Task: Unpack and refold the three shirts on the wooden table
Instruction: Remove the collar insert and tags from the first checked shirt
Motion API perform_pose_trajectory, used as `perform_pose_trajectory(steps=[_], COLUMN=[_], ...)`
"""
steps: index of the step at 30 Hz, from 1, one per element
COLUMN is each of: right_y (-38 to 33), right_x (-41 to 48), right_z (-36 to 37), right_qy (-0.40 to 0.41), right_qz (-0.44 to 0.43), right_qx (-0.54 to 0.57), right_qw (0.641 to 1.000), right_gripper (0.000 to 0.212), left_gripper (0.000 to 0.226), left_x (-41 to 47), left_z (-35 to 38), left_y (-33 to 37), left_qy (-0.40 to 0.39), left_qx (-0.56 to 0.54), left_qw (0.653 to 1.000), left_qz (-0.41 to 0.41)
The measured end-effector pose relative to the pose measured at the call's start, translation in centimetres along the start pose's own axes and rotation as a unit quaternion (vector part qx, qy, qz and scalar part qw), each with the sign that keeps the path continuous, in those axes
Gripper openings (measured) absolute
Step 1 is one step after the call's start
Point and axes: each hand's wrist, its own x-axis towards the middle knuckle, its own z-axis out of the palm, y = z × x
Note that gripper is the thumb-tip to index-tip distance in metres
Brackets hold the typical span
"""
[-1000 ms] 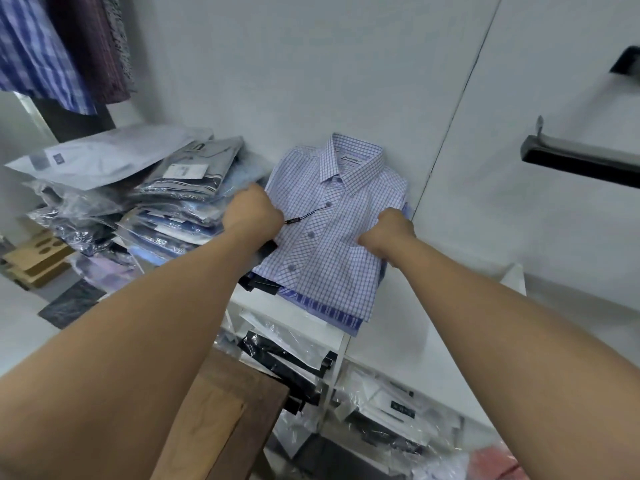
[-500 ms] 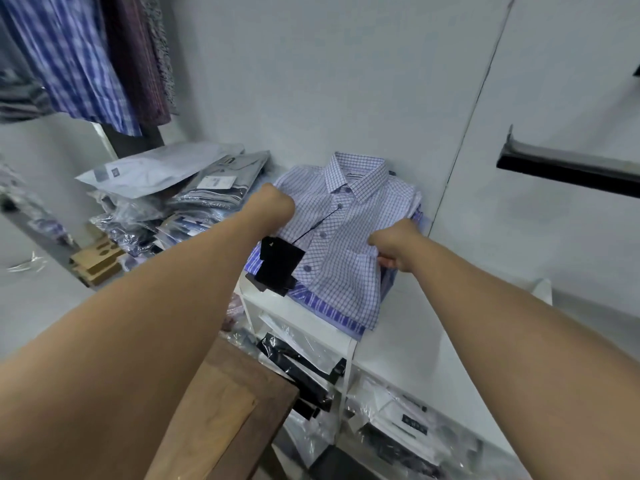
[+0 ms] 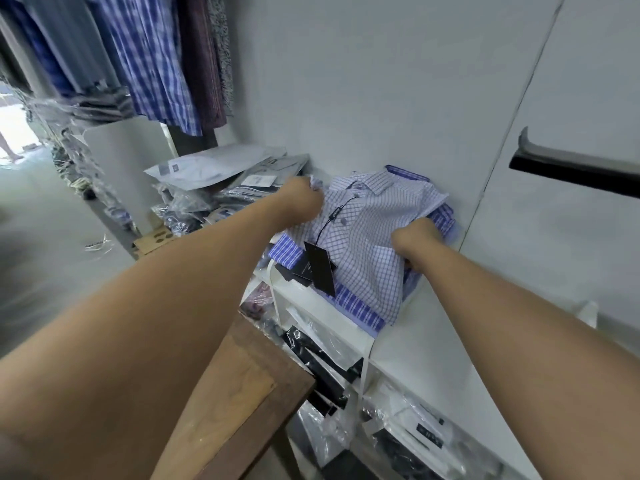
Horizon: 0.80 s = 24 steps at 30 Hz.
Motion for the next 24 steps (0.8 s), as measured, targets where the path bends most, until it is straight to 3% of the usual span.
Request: perform_pose_trajectory(steps=[1,5,8,11,16,19,21,24], right_y=[-0.2,-0.9,-1.4,-1.7,-2.5,-3.3,-3.9,-4.8], right_x=[-0.2,-0.9,-1.7,-1.6,-3.0,-5.7,-7.7,-10.6], right_z=[0.1,0.7,0.7,1.3,4.1,6.5,8.1,9.8], right_qy=[-0.005,-0.001,-0.035,-0.101,-0.135,-0.146,-0.17,-0.109], right_qz=[-0.003,0.005,0.005,0.006,-0.027,-0.038,-0.055,-0.142], right_qx=[-0.011,-0.03,0.016,0.083,0.067,0.011,-0.063,-0.231], right_qw=[1.0,1.0,0.999,0.991,0.988,0.988,0.982,0.956], right_gripper=[0.016,0.05,0.052,0.061,0.103,0.116,0.115,0.107], left_gripper=[0.028,0.021,0.023,0.038,0.038,0.052,0.039,0.024], left_x=[-0.2,-1.5,-3.1,-4.2,-6.1,-8.4,-11.3,-14.4], left_z=[-0.2,-1.4,-2.5,-3.5,-4.9,-6.0,-7.3,-9.6], left_y=[-0.1,0.2,0.6,0.0,-3.7,-6.4,-6.9,-8.0], left_qy=[0.004,0.012,-0.02,-0.031,-0.029,-0.035,-0.031,-0.026], left_qx=[-0.019,-0.12,-0.186,-0.193,-0.189,-0.241,-0.257,-0.292], left_qw=[1.0,0.993,0.982,0.979,0.979,0.964,0.958,0.947], left_qz=[0.005,0.002,-0.036,-0.05,-0.07,-0.107,-0.119,-0.133])
